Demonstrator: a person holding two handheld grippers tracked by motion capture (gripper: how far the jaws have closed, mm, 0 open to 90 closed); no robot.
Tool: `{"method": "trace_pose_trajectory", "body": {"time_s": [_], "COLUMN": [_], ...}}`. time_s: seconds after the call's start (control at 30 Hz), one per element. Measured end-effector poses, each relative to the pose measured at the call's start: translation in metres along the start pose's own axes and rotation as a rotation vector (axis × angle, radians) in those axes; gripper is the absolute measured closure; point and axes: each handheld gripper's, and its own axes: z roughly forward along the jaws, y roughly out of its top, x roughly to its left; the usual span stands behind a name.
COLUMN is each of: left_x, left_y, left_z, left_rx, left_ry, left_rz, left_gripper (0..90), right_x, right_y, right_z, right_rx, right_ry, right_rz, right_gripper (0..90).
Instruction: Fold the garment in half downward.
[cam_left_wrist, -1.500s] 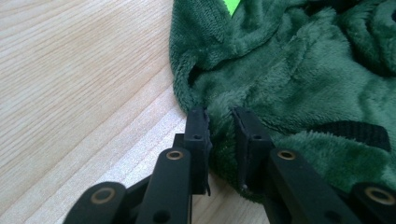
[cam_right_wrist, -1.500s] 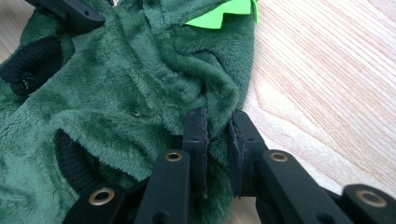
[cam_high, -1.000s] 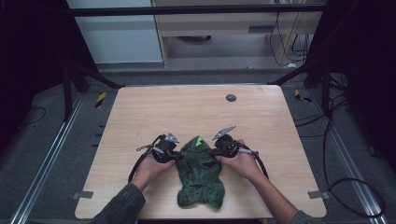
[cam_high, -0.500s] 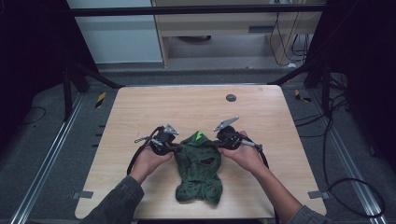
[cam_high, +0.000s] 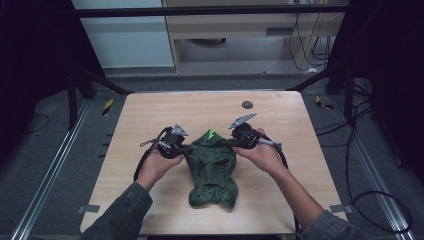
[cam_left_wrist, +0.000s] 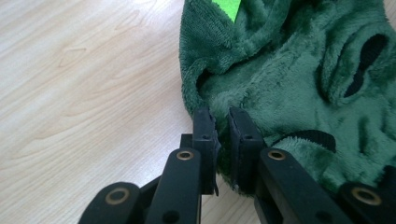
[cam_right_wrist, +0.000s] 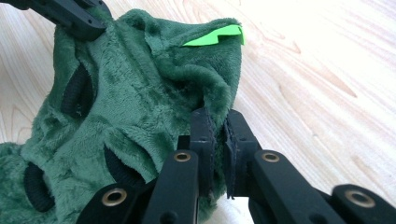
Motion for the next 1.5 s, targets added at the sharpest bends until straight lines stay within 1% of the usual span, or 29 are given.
{"method": "trace_pose_trajectory", "body": {"time_s": [0.1,0.2,0.27,0.43,0.63,0.73,0.9,0.97,1.17,1.47,1.5], "left_x": [0.001,0.002,0.003,0.004,0.005,0.006,0.007,0.007,0.009,0.012,0.013], "left_y": [0.003,0.005,0.006,0.008,0.013,0.015,0.018,0.02,0.024,0.031,0.034], "left_z": [-0.003,-0.004,-0.005,-0.007,-0.012,-0.013,-0.016,-0.018,-0.022,-0.023,-0.023], "left_rx": [-0.005,-0.015,-0.017,-0.023,-0.041,-0.043,-0.051,-0.056,-0.072,-0.07,-0.069], "left_ry": [0.006,0.01,0.012,0.021,0.031,0.035,0.044,0.049,0.057,0.065,0.069], "left_rz": [0.005,0.0,-0.001,-0.002,-0.001,0.001,0.002,0.003,0.003,0.01,0.015], "left_gripper": [82.5,82.5,82.5,82.5,82.3,82.3,82.3,82.3,82.3,82.3,82.3], "right_x": [-0.002,-0.003,-0.003,-0.003,-0.004,-0.005,-0.005,-0.005,-0.006,-0.008,-0.009], "right_y": [0.004,0.009,0.01,0.015,0.018,0.019,0.025,0.029,0.033,0.038,0.038], "right_z": [-0.002,-0.005,-0.006,-0.01,-0.013,-0.014,-0.018,-0.021,-0.025,-0.026,-0.026], "right_rx": [-0.004,-0.011,-0.011,-0.019,-0.035,-0.039,-0.047,-0.053,-0.056,-0.06,-0.06], "right_ry": [-0.004,-0.008,-0.01,-0.014,-0.021,-0.023,-0.03,-0.035,-0.045,-0.054,-0.057], "right_rz": [-0.005,-0.01,-0.008,-0.023,-0.019,-0.023,-0.027,-0.036,-0.041,-0.045,-0.043], "right_gripper": [83.7,83.7,83.7,83.8,83.7,83.8,83.9,83.9,83.9,83.9,84.0]}}
